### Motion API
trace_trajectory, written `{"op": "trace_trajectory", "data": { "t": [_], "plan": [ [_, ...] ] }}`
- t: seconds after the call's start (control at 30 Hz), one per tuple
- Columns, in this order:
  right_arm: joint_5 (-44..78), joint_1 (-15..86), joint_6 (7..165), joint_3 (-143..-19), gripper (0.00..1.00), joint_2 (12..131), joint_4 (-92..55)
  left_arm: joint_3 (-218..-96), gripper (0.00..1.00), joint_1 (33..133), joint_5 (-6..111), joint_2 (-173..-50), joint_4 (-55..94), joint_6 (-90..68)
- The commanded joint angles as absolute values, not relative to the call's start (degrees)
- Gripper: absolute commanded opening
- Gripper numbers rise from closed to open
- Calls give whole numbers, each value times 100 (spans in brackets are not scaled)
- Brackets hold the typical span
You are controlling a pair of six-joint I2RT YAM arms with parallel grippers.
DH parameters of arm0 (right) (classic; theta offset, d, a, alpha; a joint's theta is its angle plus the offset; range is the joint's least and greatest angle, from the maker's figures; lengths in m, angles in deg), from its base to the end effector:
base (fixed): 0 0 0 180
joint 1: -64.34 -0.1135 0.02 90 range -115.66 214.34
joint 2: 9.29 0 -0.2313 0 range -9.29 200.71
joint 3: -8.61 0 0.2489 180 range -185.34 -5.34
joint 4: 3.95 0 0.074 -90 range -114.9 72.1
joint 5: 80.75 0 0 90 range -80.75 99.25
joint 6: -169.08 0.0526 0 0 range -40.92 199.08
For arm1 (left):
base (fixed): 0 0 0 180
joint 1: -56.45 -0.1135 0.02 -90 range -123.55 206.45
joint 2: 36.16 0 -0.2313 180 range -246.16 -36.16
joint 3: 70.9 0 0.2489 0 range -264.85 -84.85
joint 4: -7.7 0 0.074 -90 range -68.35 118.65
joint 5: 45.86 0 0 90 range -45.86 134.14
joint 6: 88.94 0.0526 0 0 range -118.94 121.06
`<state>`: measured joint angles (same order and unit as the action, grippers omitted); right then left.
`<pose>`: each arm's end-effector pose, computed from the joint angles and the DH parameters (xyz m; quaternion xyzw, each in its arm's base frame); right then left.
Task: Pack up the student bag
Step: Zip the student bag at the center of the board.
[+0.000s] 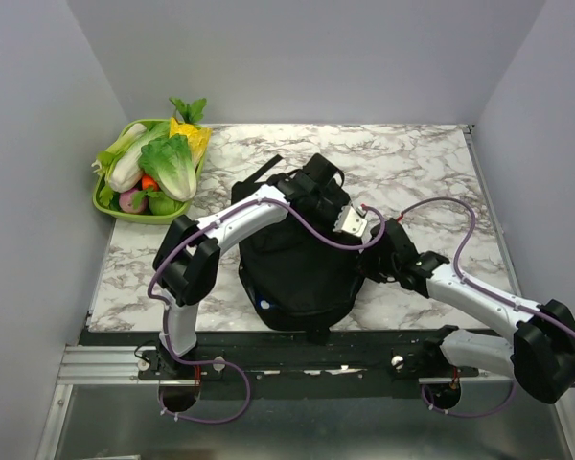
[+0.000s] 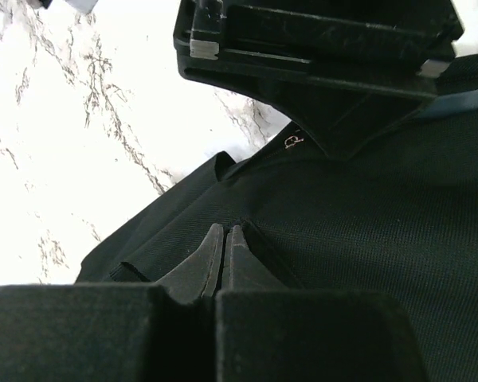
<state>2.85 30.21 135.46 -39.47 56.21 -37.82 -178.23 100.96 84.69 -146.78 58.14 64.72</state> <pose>0.2024 0.1301 0.1509 0.1999 0.9207 0.1979 0.2703 0.2737 -0.3170 0.2238 0.7852 0.4356 -0.2762 0.3427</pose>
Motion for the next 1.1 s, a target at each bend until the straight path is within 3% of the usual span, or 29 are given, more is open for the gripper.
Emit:
{"op": "trace_trajectory", "data": {
  "t": [0.0,0.13,0.27,0.53,0.77,0.87,1.0,1.07],
  "plan": [
    [63,3015,13761,-3567,33,5663,-3215,-17881,0,10057,9002,-14365,5567,6241],
    [72,3015,13788,-3593,21,5812,-3047,-17881,0,10057,9019,-14365,5558,6170],
    [73,3015,13691,-3724,1,5681,-3134,-17811,0,10057,9002,-14356,5497,6083],
    [256,3006,13305,-4269,1,4234,-4380,-17696,0,10057,8879,-14417,5277,6056],
    [782,3015,13348,-4024,1,3721,-4743,-17810,0,10057,8896,-14461,5268,5951],
    [898,3015,13340,-3918,1,3703,-4673,-17854,12,10057,8940,-14444,5285,5889],
    [898,3015,13278,-3927,1,3712,-4813,-18012,60,10092,9089,-14487,5426,5880],
    [898,3006,13278,-3909,1,3660,-4805,-18143,65,10153,9142,-14497,5523,5924]
  ]
}}
